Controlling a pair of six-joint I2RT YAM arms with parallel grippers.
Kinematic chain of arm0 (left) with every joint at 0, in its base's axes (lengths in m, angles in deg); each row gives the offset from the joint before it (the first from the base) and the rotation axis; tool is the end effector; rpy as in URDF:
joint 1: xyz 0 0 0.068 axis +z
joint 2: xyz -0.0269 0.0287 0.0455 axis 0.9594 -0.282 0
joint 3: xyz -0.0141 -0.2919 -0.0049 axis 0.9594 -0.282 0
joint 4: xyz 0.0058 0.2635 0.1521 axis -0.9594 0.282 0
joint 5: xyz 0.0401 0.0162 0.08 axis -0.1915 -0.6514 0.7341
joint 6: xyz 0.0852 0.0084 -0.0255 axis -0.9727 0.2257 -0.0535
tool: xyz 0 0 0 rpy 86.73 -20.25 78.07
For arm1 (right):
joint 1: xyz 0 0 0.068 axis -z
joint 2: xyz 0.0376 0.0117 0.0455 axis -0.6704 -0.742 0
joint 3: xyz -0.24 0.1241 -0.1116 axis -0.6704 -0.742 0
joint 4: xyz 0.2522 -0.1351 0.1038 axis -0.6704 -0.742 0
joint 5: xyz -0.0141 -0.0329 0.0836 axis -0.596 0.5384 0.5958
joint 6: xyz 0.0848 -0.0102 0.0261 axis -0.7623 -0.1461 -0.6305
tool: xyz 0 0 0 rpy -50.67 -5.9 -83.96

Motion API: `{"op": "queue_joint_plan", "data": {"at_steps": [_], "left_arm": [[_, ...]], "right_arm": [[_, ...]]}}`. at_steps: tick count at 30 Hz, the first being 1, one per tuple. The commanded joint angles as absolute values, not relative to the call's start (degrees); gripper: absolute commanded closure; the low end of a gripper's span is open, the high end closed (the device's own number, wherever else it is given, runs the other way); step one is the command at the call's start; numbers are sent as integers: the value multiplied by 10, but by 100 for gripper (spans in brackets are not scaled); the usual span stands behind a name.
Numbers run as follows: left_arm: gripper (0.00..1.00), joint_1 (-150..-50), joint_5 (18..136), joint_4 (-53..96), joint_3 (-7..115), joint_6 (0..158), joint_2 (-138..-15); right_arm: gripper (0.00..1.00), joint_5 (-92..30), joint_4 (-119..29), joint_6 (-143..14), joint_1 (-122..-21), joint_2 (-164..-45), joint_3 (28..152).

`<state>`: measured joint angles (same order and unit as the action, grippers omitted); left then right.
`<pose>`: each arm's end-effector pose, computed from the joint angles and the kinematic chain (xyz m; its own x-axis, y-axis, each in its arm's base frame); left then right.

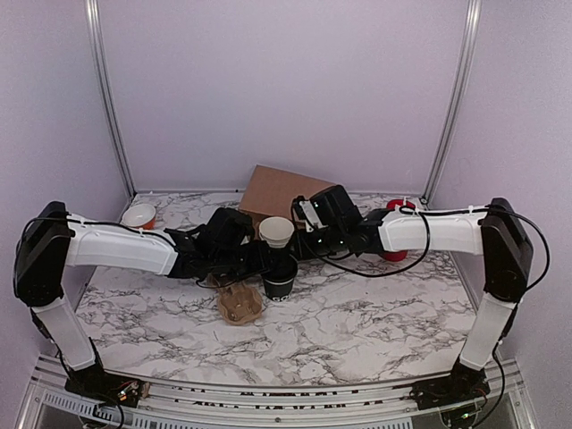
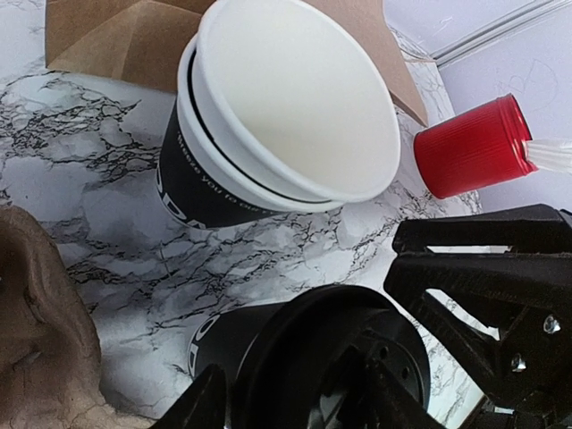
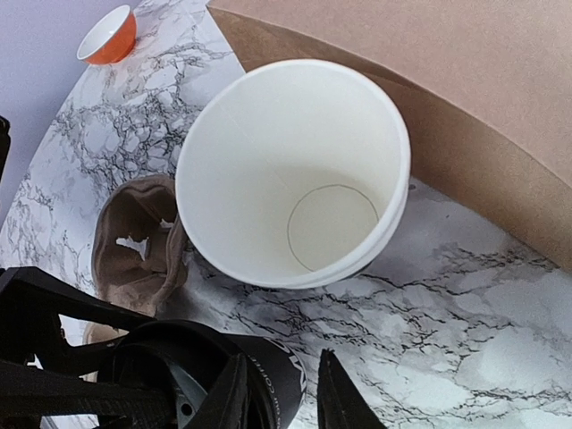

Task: Pack the takeout coffee

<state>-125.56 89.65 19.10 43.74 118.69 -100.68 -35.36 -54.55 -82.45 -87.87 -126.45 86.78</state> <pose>0.2895 -0.3605 0.1790 -0.7944 -0.2443 -0.5562 0.2066 0.7524 -0.6255 0.3332 0.3481 0.1923 -0.7243 -0.1456 -0.6740 -0.4841 0.8034 0.3467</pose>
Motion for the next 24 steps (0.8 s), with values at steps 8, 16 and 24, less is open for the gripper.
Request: {"op": "queue_joint_plan", "data": {"at_steps": [8, 16, 24], "left_arm": [[47, -1260, 918, 210, 417, 1202, -999], [47, -1260, 915, 205, 415, 1204, -1003], [47, -1262, 913, 203, 416, 1203, -1006]], "right_arm": [[72, -391, -601, -811, -881, -1179, 848], [71, -400, -591, -850, -934, -1131, 775], [71, -405, -586, -862, -955, -1140, 768]]}}
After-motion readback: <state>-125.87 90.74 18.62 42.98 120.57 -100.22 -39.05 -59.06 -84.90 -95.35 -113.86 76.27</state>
